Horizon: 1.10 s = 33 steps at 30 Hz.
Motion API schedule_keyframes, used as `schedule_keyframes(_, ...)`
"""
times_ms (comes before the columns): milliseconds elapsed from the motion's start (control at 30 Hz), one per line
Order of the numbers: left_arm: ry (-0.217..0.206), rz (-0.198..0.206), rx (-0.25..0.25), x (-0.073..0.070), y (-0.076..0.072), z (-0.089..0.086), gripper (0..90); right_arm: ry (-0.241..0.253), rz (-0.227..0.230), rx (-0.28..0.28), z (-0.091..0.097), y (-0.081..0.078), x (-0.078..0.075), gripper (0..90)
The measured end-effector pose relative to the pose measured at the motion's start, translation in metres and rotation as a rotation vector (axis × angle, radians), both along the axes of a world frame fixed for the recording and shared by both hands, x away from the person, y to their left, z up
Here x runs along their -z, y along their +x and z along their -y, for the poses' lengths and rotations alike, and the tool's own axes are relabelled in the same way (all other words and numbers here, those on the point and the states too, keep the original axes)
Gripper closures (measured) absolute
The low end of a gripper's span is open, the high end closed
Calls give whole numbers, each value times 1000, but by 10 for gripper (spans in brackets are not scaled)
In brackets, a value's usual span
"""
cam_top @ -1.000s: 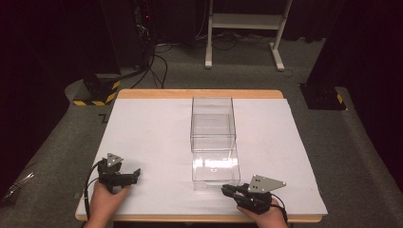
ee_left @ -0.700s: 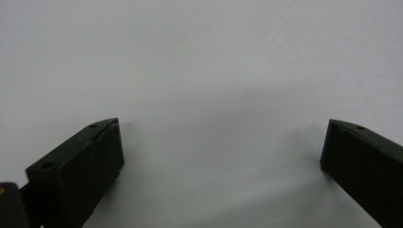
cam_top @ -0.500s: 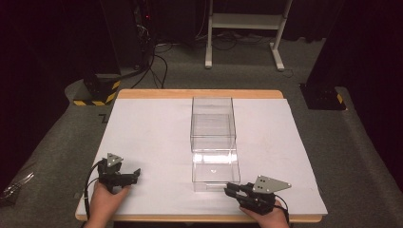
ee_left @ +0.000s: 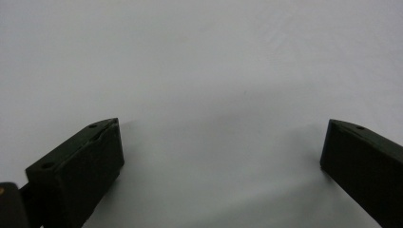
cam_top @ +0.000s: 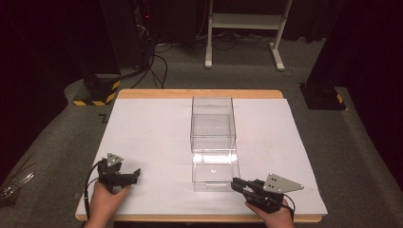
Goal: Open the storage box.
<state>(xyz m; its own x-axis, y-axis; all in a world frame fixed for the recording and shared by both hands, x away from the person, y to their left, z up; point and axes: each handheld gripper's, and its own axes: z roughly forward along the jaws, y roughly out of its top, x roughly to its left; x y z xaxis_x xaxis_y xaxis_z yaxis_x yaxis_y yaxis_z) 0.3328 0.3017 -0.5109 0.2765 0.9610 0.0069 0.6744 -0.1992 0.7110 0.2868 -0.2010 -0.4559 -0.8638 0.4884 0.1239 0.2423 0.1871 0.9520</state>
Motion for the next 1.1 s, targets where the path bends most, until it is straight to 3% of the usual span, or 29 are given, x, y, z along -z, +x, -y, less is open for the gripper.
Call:
schedule_keyframes(100, 0, 0, 0, 0, 0, 0, 5, 37, 10, 12, 5, 2, -3, 761)
schedule_keyframes(233, 1, 0, 1, 0, 0, 0, 5, 44, 27, 70, 14, 5, -5, 746)
schedule_keyframes(467, 0, 0, 1, 0, 0, 0, 5, 39, 42, 178, 30, 11, -3, 710)
schedule_keyframes(633, 5, 1, 4, 0, 0, 0, 5, 15, 39, 288, 45, 18, 3, 676)
schedule_keyframes(867, 4, 1, 4, 0, 0, 0, 5, -48, 18, 434, 66, 26, 13, 634)
schedule_keyframes(1100, 4, 0, 3, 0, 0, 0, 5, -214, -32, 573, 77, 35, 24, 596)
